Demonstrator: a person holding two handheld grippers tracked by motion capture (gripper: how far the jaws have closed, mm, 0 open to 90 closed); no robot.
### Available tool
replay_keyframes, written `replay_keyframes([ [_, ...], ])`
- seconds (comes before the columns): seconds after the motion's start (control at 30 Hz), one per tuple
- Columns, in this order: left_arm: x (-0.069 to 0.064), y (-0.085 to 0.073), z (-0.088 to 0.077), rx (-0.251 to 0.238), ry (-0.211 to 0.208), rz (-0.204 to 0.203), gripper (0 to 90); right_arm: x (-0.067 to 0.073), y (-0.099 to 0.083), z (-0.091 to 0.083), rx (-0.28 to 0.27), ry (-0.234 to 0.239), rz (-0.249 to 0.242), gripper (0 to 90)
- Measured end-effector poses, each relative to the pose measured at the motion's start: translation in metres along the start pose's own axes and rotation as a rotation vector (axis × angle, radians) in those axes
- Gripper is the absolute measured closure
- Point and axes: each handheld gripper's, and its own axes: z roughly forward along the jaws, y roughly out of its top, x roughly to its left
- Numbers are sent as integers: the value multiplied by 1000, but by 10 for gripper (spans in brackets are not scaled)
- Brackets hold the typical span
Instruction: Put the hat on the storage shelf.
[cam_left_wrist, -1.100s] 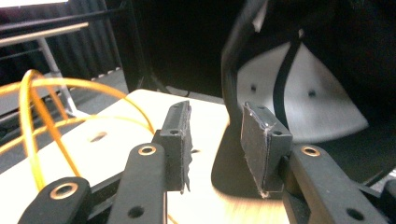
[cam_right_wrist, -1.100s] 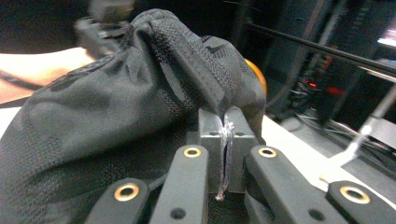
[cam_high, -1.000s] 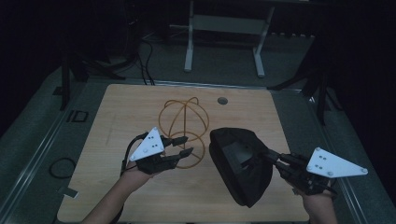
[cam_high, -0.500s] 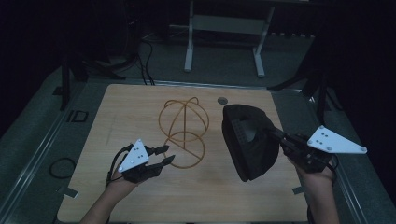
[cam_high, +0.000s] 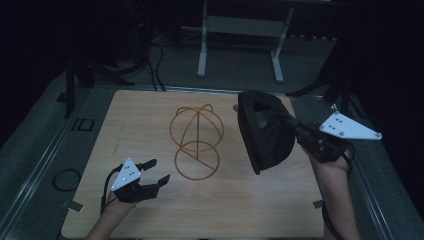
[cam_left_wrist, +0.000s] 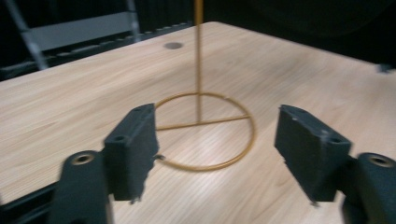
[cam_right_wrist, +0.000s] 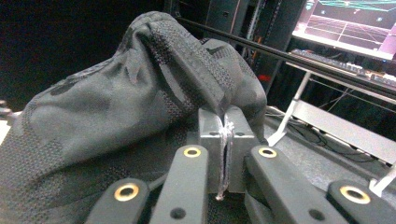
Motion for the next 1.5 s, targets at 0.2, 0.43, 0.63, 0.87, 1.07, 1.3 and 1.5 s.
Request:
replay_keyframes([
  [0.2, 6, -18, -2, 37, 63, -17, 65, 0, 9, 15, 16, -3, -14, 886],
  [0.43, 12, -39, -9, 40, 134, -61, 24, -1, 23, 28, 16, -13, -23, 886],
  [0.63, 16, -48, -18, 17, 209, -80, 24, 6, 42, 41, 9, -8, -33, 886],
  [0.87, 17, -53, -19, 26, 231, -77, 24, 23, 57, 64, 33, 2, -73, 886],
  [1.07, 19, -52, -22, -3, 230, -99, 25, 41, 61, 85, 69, 29, -97, 885],
  [1.3, 19, -53, -22, 3, 225, -103, 25, 56, 60, 108, 118, 75, -95, 885],
  [1.5, 18, -54, -20, 11, 213, -99, 25, 69, 56, 124, 160, 103, -111, 884],
])
